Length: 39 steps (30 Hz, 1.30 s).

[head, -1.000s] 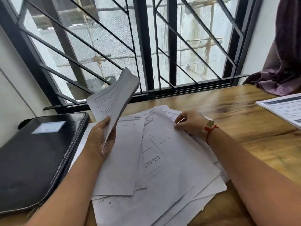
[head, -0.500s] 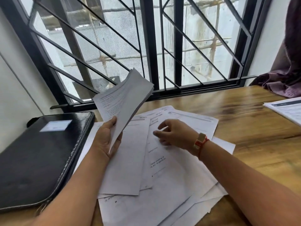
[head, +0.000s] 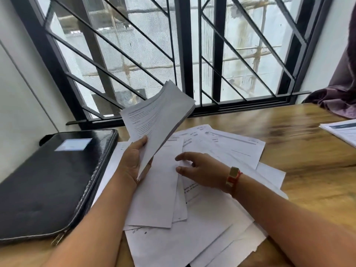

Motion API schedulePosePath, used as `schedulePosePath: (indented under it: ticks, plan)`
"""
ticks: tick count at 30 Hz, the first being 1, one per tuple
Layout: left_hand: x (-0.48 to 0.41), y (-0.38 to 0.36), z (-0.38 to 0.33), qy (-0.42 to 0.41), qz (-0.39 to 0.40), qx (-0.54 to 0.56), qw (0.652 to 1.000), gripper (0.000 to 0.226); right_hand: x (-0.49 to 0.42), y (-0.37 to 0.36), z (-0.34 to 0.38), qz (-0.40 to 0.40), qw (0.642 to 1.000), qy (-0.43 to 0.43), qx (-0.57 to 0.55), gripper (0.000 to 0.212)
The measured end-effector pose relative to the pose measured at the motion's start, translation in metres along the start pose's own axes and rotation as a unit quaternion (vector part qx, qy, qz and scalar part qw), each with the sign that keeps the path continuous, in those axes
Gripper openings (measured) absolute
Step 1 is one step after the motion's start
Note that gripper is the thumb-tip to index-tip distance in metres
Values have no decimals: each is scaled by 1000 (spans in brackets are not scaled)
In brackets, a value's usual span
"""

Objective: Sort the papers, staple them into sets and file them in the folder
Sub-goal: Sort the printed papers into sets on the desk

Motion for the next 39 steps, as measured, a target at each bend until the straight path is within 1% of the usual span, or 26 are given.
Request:
schedulePosePath:
  ticks: [4,6,8,11,14,16,19,21,23,26,28,30,31,32,33,35,37,39]
  plan:
    - [3,-4,0,6,14,2,1000,16,-1,-3,2,-17,1000,26,3,34]
    - [4,-4,1,12,18,4,1000,16,-3,1,4,-50,998,45,9,35]
    - [4,-4,0,11,17,3,1000,16,-4,5,8,-78,994,69,26,40]
    - [1,1,-1,3,10,-9,1000,15,-2,0,15,-75,992,89,43,45]
    - [2,-1,-4,-1,21,-24,999,15,2,-6,24,-61,991,105,64,44]
    - [2,-3,-9,-1,30,-20,999,17,5,-4,30,-68,990,110,61,42]
    - [-2,4,-19,-6,18,-2,1000,20,2,12,22,-105,991,79,-10,38]
    - [-7,12,-24,-12,1,12,1000,24,-3,29,5,-143,986,46,-65,41]
    - [-11,17,-29,-19,-5,18,1000,21,-8,47,-16,-179,978,7,-106,45]
    - [-8,14,-31,-33,6,6,999,14,-11,72,-50,-209,962,-53,-166,39]
    - [-5,10,-30,-36,14,-16,999,15,-12,88,-70,-239,948,-74,-195,37]
    - [-6,10,-26,-27,20,-32,999,17,-11,103,-85,-269,933,-73,-227,41]
    - [-7,11,-24,-23,23,-41,999,19,-11,110,-90,-281,923,-72,-252,44]
    - [-9,11,-22,-19,25,-51,998,27,-11,114,-94,-290,910,-71,-287,46]
    - [-11,13,-21,-14,28,-59,998,34,-12,117,-99,-296,894,-73,-328,47]
    - [-12,16,-20,-11,18,-76,997,41,-12,120,-105,-309,863,-80,-391,50]
    - [-12,17,-19,-13,14,-89,996,48,-15,121,-110,-311,847,-87,-422,50]
    - [-14,17,-18,-16,20,-94,995,45,-18,119,-109,-296,838,-81,-451,45]
Point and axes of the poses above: each hand's wrist, its own x-axis away from the middle knuckle, its own y-axis out of the back of the hand, z = x × y, the point moved 10 cm from there along -x, towards the middle knuckle, and after that the axes turned 6 degrees about -z, right-handed, at the moved point
